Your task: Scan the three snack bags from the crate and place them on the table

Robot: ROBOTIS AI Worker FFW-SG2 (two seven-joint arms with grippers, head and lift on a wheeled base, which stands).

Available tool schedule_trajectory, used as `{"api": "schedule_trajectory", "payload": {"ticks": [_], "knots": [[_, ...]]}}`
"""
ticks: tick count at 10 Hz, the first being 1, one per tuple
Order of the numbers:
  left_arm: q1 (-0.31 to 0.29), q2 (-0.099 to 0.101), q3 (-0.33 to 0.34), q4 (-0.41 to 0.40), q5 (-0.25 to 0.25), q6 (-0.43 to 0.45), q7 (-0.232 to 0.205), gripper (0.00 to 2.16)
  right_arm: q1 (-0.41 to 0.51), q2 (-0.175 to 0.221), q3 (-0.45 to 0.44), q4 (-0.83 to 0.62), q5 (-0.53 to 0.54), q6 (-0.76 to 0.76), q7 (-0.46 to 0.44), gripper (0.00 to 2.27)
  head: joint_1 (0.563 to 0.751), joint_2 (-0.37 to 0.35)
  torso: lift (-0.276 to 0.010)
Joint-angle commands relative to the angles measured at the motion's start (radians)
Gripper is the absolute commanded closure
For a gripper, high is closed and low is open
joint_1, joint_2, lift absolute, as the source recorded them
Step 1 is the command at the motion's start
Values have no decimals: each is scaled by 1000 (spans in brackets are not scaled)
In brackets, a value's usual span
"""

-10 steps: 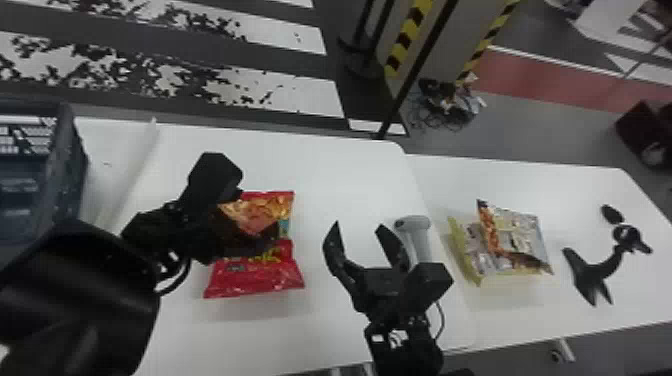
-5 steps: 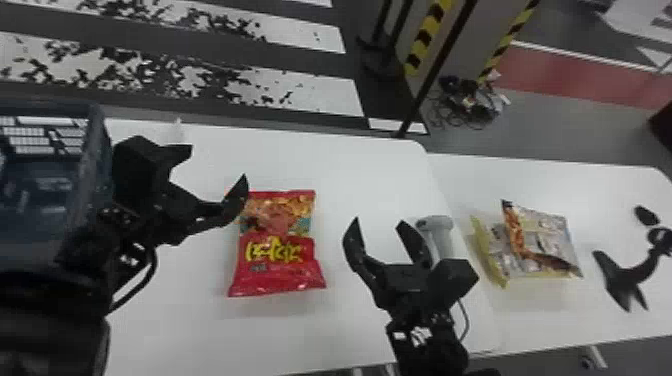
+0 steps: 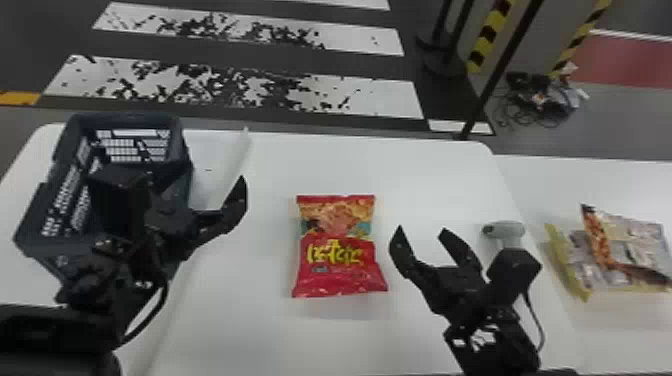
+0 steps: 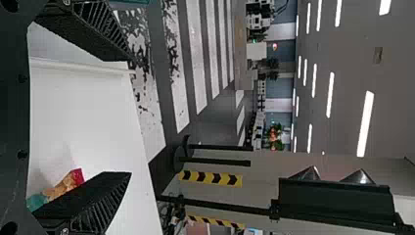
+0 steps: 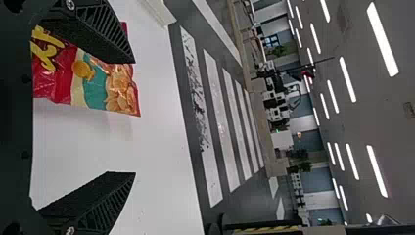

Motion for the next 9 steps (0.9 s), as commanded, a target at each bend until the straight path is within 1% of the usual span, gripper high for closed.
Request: {"api": "schedule_trajectory", "payload": {"ticks": [1, 2, 3, 4, 5, 7, 9], "knots": [[31, 5, 29, -19, 13, -15, 2, 39, -14, 2, -31, -13, -103, 154, 56, 63, 695, -86, -62], [43, 8, 38, -25, 20, -15, 2, 39, -25, 3, -52, -16, -147, 240, 85, 63, 695, -62, -62], [48, 10, 46, -27, 26, -15, 0, 39, -37, 8, -74, -16, -190, 320, 121, 66, 695, -52, -62], [49, 11, 49, -25, 26, -15, -1, 39, -47, 8, -87, -15, -215, 378, 138, 66, 695, -36, -62], [49, 11, 47, -25, 26, -15, -1, 39, -62, 15, -107, -8, -236, 470, 165, 66, 695, -25, -62], [46, 10, 47, -25, 26, -15, -1, 39, -82, 26, -129, 10, -259, 563, 191, 70, 695, -14, -62], [45, 10, 47, -20, 24, -15, -1, 39, -103, 26, -135, 48, -268, 599, 205, 73, 695, -4, -62]]}}
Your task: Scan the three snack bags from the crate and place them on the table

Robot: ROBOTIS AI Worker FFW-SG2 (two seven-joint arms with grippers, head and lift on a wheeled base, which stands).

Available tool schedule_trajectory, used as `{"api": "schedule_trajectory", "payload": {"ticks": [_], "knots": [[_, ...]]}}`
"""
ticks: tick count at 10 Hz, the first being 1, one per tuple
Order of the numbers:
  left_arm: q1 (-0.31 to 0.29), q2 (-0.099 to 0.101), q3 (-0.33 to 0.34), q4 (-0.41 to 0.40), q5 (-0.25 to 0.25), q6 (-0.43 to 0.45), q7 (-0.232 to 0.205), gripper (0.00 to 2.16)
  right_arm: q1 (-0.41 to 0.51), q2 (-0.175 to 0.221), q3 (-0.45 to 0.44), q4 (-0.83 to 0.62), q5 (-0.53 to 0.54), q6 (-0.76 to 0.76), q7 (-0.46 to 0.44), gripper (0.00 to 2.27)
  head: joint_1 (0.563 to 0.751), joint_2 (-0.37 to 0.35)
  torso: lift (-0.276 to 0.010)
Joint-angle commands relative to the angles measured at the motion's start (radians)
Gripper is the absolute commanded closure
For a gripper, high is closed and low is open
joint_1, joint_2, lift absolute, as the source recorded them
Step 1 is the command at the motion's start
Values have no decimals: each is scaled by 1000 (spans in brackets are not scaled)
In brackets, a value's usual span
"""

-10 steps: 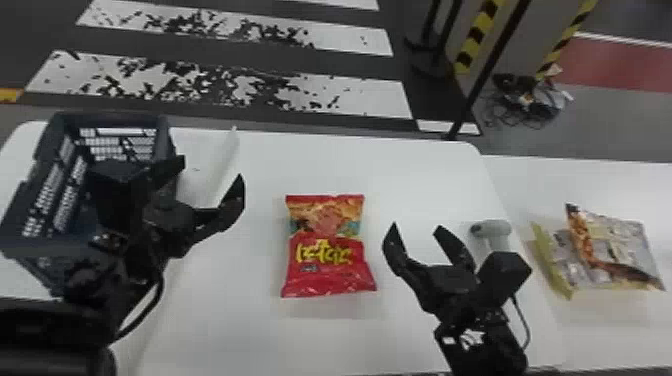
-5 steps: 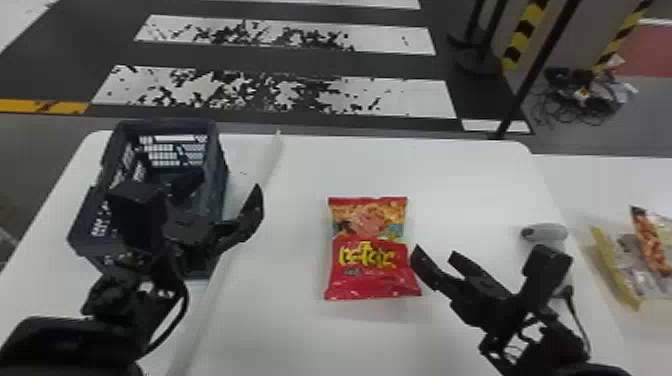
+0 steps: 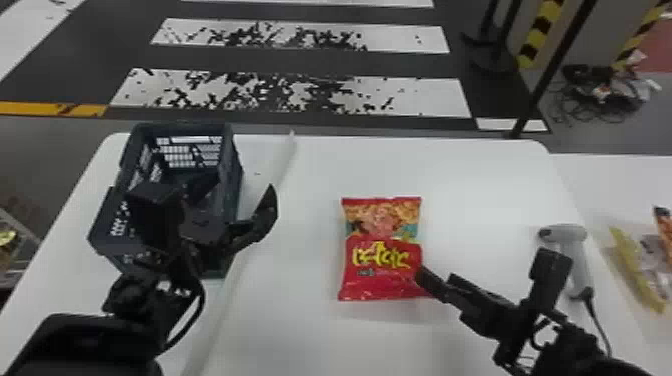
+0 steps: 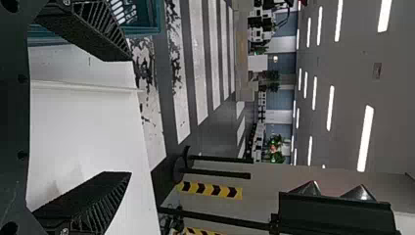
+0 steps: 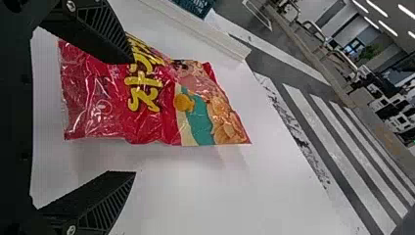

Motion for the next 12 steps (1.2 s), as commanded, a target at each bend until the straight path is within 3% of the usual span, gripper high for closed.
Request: {"api": "schedule_trajectory", "payload": {"ticks": [1, 5, 6, 7, 8, 9, 12], "knots": [[-1, 1, -1, 3, -1, 0, 0, 39, -16, 2, -1, 28, -7, 24, 12, 73, 695, -3, -62], [-1, 0, -4, 15, -1, 0, 0, 39, -40, 5, -2, 56, -12, 110, 42, 93, 695, 8, -62], [-1, 0, -4, 18, -1, 0, 0, 39, -51, 6, -2, 68, -27, 144, 56, 201, 695, 15, -62], [-1, 0, -6, 22, -1, 0, 0, 39, -60, 5, -4, 80, -35, 159, 90, 599, 695, 19, -62], [2, 0, -6, 23, -3, 0, 0, 39, -71, 9, -13, 92, -38, 162, 102, 1686, 695, 30, -62], [6, 0, -6, 23, -4, 0, 0, 39, -74, 14, -24, 99, -38, 162, 101, 2169, 695, 35, -62], [11, 0, -6, 25, -6, -3, 2, 39, -74, 16, -61, 91, -38, 153, 121, 2253, 695, 21, -62]]}}
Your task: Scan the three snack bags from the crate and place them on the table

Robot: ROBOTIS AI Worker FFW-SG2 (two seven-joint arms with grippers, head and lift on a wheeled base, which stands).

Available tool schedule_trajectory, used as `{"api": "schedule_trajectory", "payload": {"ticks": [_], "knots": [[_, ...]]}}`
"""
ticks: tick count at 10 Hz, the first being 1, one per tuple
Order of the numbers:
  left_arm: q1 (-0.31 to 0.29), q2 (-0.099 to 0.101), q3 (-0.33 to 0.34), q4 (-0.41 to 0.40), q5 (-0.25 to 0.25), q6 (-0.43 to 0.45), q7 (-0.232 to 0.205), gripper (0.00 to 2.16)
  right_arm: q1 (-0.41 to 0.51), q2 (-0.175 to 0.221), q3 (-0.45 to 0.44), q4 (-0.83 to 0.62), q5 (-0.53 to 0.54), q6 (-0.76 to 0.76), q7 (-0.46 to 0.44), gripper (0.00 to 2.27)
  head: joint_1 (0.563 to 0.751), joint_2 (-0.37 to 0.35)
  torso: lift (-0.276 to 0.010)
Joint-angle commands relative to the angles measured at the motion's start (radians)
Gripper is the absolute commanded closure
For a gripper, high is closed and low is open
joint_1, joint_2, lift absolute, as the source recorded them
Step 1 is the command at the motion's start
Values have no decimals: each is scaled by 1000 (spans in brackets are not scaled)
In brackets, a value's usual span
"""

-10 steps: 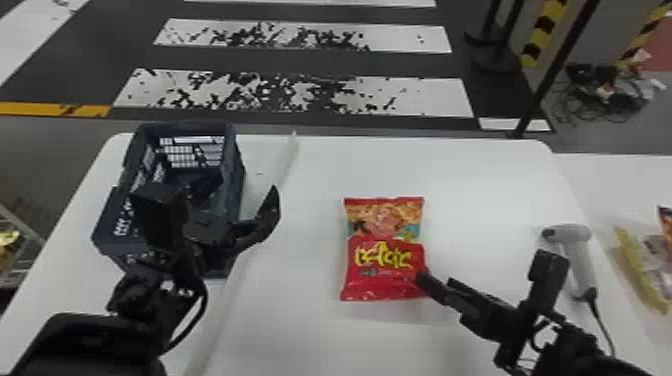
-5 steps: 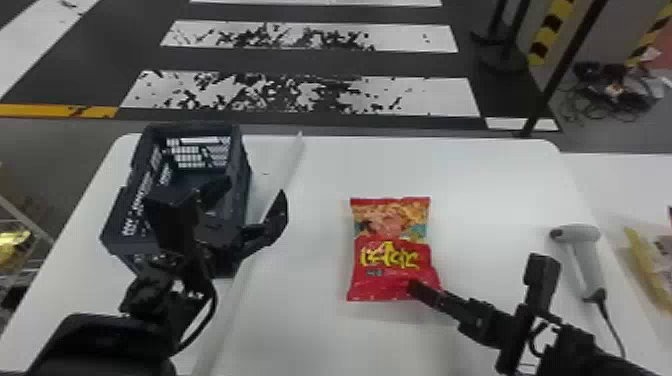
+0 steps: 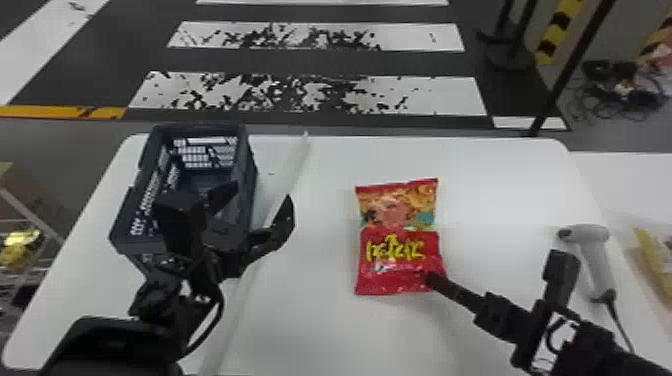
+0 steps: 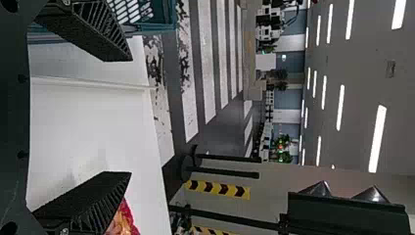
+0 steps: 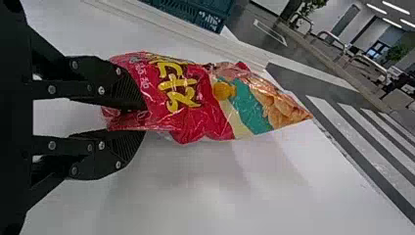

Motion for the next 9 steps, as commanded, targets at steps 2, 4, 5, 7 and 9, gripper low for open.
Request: {"api": "schedule_trajectory", "payload": {"ticks": [2, 4, 5, 7, 9], "knots": [[2, -3, -2, -7, 0, -4, 0, 39, 5, -1, -55, -59, 1, 0, 2, 2253, 695, 2, -62], [2, -6, -8, -12, 0, -1, 18, 39, 32, -7, -123, -200, 32, 9, -8, 2253, 695, -23, -62], [2, -6, -12, -12, 0, -1, 37, 39, 40, -10, -138, -274, 80, 12, -21, 2253, 695, -43, -62], [0, -6, -18, -12, 1, -1, 60, 39, 54, -30, -98, -390, 274, 3, -53, 2253, 695, -77, -62], [-1, -6, -18, -6, 1, -7, 60, 39, 61, -56, 43, -427, 555, -92, -125, 2253, 695, -94, -62]]}}
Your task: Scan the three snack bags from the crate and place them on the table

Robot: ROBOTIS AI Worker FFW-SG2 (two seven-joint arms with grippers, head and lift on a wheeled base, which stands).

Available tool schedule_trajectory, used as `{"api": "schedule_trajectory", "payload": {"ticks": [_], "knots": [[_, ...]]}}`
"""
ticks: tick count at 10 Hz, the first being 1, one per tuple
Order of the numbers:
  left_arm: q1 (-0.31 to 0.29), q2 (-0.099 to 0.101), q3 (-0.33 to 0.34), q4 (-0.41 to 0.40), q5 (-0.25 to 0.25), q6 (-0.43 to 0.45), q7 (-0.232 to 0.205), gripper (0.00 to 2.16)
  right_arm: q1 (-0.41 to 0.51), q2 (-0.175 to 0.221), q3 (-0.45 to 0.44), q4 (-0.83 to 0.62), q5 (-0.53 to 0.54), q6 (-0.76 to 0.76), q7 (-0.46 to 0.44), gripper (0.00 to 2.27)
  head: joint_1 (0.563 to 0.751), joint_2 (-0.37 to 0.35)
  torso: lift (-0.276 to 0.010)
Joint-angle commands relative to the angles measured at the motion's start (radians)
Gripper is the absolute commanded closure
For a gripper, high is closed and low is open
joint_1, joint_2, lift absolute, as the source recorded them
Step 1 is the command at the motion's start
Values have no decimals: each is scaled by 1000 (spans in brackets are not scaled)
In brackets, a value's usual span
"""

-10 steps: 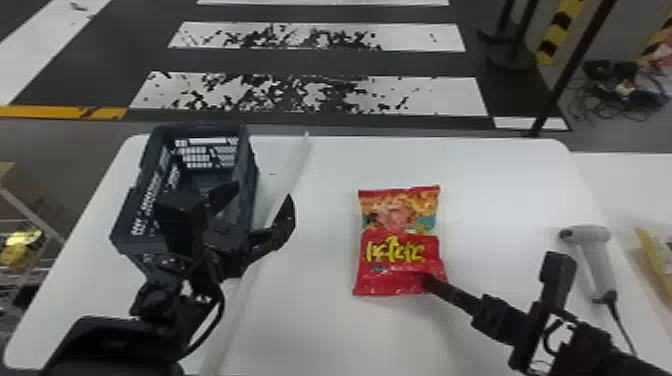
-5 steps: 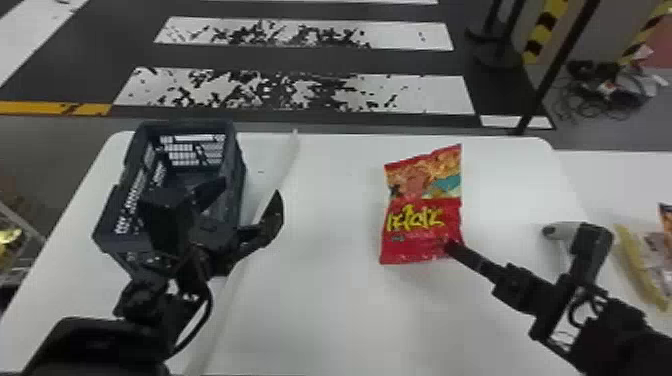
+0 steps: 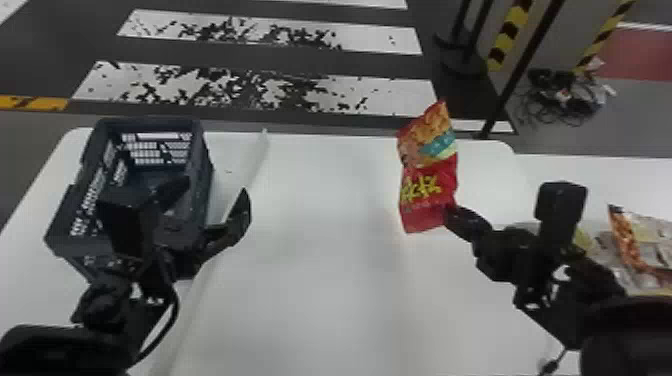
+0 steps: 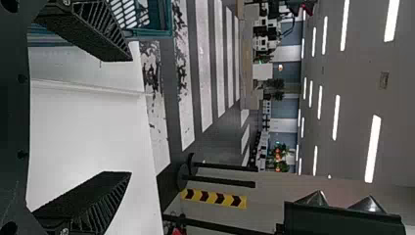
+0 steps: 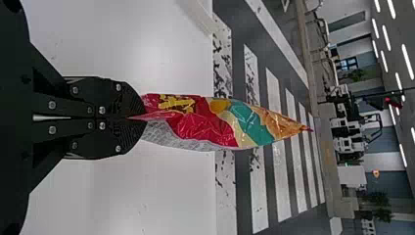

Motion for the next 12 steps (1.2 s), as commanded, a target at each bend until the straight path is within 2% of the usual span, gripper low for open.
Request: {"api": "schedule_trajectory", "payload": {"ticks": [1, 2, 4, 6, 8, 9, 10, 11, 12], "knots": [[0, 0, 0, 6, 0, -9, 0, 39, 2, -24, 130, -5, 242, -67, -66, 2253, 695, -90, -62], [0, 2, 1, 9, 2, -15, 0, 39, 2, -51, 227, 11, 391, -80, -142, 2253, 695, -88, -62], [-2, 3, 1, 22, 3, -37, 0, 39, -26, -144, 452, 90, 668, -83, -363, 2253, 695, -79, -62], [-3, 5, 1, 35, 9, -46, 0, 39, -75, -175, 627, 210, 885, 25, -486, 2253, 695, -64, -62], [-11, 6, 1, 48, 12, -46, 0, 39, -132, -186, 783, 342, 1072, 184, -547, 2253, 695, -63, -62], [-11, 6, 0, 49, 12, -46, 0, 39, -144, -190, 833, 379, 1107, 224, -554, 2250, 695, -66, -62], [-11, 6, 0, 49, 14, -46, 0, 39, -145, -201, 863, 383, 1109, 233, -541, 2054, 695, -70, -62], [-11, 8, 0, 49, 15, -46, 0, 39, -141, -212, 885, 376, 1107, 236, -535, 1497, 695, -68, -62], [-11, 8, 0, 49, 17, -46, 0, 39, -127, -221, 885, 337, 1072, 233, -512, 593, 695, -61, -62]]}}
